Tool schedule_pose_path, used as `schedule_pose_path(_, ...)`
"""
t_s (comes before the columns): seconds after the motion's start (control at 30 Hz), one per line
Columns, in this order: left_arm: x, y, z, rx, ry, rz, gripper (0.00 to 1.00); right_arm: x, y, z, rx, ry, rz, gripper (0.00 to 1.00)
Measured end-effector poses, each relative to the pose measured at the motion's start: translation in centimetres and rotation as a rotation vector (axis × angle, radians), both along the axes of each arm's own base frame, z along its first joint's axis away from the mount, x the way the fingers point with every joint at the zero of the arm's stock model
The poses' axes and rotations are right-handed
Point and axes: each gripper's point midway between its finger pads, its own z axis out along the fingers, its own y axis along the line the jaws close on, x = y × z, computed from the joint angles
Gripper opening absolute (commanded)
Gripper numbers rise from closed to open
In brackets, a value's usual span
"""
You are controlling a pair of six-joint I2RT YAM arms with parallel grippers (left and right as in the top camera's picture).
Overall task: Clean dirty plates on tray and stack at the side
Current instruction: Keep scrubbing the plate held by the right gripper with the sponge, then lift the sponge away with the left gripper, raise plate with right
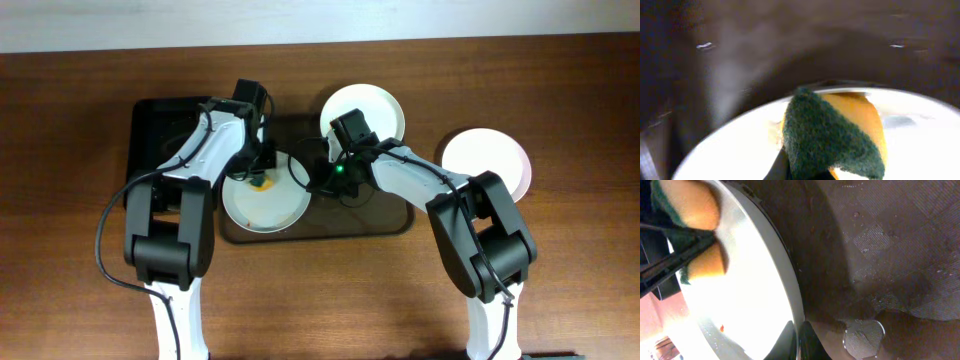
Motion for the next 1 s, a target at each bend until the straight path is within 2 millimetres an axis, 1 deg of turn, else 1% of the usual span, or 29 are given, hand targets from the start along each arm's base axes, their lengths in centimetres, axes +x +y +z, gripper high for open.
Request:
schedule_pose_path(0.07, -0.6, 0.9, 0.1, 0.051, 0.022, 0.021, 0.01, 0.0, 0.0, 0.0, 0.000, 0.000, 0.000, 0.04)
schedule_pose_path(0.17, -2.7, 2.6, 0.4, 0.139, 0.104, 0.031, 0.01, -0.1, 0.0, 0.0, -0.002, 0.002, 0.001, 0.04)
schedule_pose_path(0.2, -4.1, 3.5, 0.5, 0.179, 0.163, 0.027, 0.00, -0.1, 0.0, 0.0, -0.002, 0.003, 0.002, 0.04)
schedule_pose_path(0.27, -6.2, 4.5, 0.6, 0.225, 0.253, 0.016, 0.00, -0.2, 0.0, 0.0, -0.003, 0.005, 0.006, 0.04)
schedule_pose_path(0.33, -7.6, 4.6, 0.8, 0.227, 0.328, -0.012, 0.01, -0.8, 0.1, -0.1, -0.002, 0.025, 0.019, 0.04)
schedule_pose_path(0.4, -8.7, 4.5, 0.9, 0.213, 0.399, -0.051, 0.01, -1.0, 0.3, 0.0, 0.003, 0.030, 0.030, 0.04)
schedule_pose_path(0.47, -8.8, 4.3, 1.1, 0.195, 0.431, -0.083, 0.01, -1.2, 0.2, -0.1, 0.001, 0.033, 0.033, 0.04)
schedule_pose_path(0.5, -8.6, 4.2, 1.2, 0.185, 0.442, -0.094, 0.00, -1.2, 0.1, -0.1, 0.000, 0.035, 0.034, 0.04)
schedule_pose_path(0.6, -7.0, 3.7, 1.8, 0.153, 0.431, -0.108, 0.01, -1.2, 0.0, -0.2, -0.008, 0.039, 0.031, 0.04)
schedule_pose_path(0.63, -5.3, 3.3, 2.7, 0.135, 0.381, -0.112, 0.00, -1.2, -0.1, -0.2, -0.011, 0.038, 0.030, 0.04)
schedule_pose_path(0.73, -2.0, 2.4, 5.4, 0.103, 0.262, -0.118, 0.00, -1.0, -0.4, -0.4, -0.035, 0.031, 0.020, 0.06)
schedule_pose_path(0.77, -0.2, 1.9, 7.0, 0.085, 0.187, -0.117, 0.01, -0.8, -0.6, -0.6, -0.050, 0.024, 0.012, 0.06)
schedule_pose_path(0.83, 1.0, 1.6, 8.3, 0.069, 0.133, -0.115, 0.00, -0.8, -0.6, -0.8, -0.071, 0.015, 0.007, 0.07)
schedule_pose_path(0.87, 1.5, 1.6, 8.7, 0.063, 0.113, -0.111, 0.01, -0.8, -0.6, -0.8, -0.080, 0.011, 0.007, 0.13)
schedule_pose_path(0.9, 1.9, 1.7, 9.1, 0.055, 0.098, -0.106, 0.01, -0.8, -0.5, -0.9, -0.089, 0.005, 0.009, 0.14)
schedule_pose_path(0.93, 2.1, 1.9, 9.3, 0.050, 0.087, -0.099, 0.01, -0.9, -0.4, -0.9, -0.092, 0.004, 0.008, 0.13)
schedule_pose_path(0.97, 2.3, 2.0, 9.4, 0.046, 0.081, -0.095, 0.01, -0.8, -0.2, -0.8, -0.095, -0.010, 0.014, 0.04)
schedule_pose_path(1.0, 2.4, 2.2, 9.4, 0.043, 0.081, -0.089, 0.01, -0.8, 0.0, -0.8, -0.101, -0.017, 0.016, 0.04)
